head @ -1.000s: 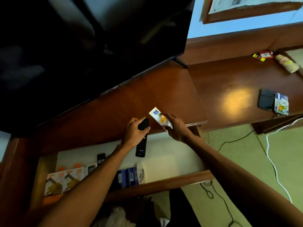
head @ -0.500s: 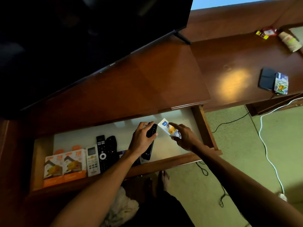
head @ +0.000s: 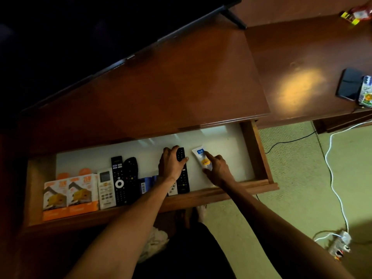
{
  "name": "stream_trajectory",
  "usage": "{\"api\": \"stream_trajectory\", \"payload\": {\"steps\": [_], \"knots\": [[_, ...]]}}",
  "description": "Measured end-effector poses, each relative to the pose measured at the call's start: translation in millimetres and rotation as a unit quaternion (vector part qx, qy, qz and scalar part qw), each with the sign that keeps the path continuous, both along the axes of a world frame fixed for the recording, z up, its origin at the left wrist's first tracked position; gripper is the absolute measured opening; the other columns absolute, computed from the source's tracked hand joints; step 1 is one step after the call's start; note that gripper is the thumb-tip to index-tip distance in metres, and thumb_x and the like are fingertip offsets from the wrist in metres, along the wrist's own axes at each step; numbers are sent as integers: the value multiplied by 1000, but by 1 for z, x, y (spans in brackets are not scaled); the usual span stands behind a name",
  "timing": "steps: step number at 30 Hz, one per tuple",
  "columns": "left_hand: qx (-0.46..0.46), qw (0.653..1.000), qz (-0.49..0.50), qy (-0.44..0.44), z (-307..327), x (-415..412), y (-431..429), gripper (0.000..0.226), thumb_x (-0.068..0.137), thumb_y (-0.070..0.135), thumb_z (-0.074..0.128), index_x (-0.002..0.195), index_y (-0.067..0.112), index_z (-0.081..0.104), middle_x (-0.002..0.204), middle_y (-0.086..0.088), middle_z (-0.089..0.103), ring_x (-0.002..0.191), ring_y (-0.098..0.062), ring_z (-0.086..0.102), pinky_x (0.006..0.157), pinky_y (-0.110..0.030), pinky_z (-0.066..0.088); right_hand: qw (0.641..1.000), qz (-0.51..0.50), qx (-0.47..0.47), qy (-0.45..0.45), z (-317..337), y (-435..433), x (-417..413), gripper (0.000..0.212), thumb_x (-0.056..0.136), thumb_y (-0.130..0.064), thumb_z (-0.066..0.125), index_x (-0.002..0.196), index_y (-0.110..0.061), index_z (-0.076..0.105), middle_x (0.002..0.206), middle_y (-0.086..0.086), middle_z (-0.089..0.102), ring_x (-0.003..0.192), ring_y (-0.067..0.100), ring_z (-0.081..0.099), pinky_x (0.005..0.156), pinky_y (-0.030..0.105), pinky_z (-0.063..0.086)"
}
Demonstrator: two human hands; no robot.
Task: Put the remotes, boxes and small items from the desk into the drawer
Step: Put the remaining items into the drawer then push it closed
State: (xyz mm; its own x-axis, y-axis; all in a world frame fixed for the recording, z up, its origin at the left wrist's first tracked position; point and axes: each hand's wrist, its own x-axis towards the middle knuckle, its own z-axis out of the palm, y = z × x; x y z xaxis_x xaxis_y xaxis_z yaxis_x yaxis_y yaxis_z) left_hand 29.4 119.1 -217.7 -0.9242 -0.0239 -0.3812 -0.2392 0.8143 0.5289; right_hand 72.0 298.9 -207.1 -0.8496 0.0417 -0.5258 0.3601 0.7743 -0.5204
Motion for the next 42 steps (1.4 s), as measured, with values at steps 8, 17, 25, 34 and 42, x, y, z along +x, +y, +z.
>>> {"api": "stream_trajectory", "payload": {"steps": [8, 17, 25, 34, 42], "knots": [[-50, 996, -57, -49, -2, -5, -15, 60, 91, 46, 60, 145, 27, 42, 137, -11, 44, 128, -29, 43, 97, -41, 45, 999, 23, -24, -9, -1, -22, -3, 74, 82, -31, 72, 146, -25, 34, 128, 15, 49, 109, 32, 55, 89, 39, 49], [-20, 991, -82, -103, -5, -7, -33, 62, 96, 31, 58, 152, 31, 30, 134, -14, 50, 113, -31, 55, 91, -42, 50, 994, 75, -52, -53, 2, -27, -4, 71, 88, -29, 65, 149, -25, 29, 130, 17, 50, 113, 33, 55, 96, 44, 50], [8, 992, -91, -83, 25, 5, -44, 56, 95, 32, 57, 147, 27, 38, 129, -8, 56, 115, -27, 57, 94, -41, 50, 987, 155, 41, -25, 19, -25, 3, 66, 91, -41, 59, 147, -24, 29, 133, 15, 49, 109, 34, 58, 83, 44, 51], [108, 983, -136, -67, 89, 63, -128, 38, 93, 38, 61, 128, 24, 59, 104, 3, 64, 84, -8, 62, 75, -27, 49, 979, 198, -11, 36, 63, -65, 32, 47, 89, -37, 63, 130, -15, 55, 132, 13, 51, 118, 32, 53, 92, 41, 49], [-58, 961, -249, -106, 96, 109, -220, 88, 64, 65, 76, 141, 41, 41, 147, 3, 39, 135, -19, 36, 108, -37, 37, 937, 328, 110, 46, 73, -97, 58, 70, 73, -42, 77, 134, -22, 49, 146, 5, 41, 131, 26, 41, 101, 44, 45]]}}
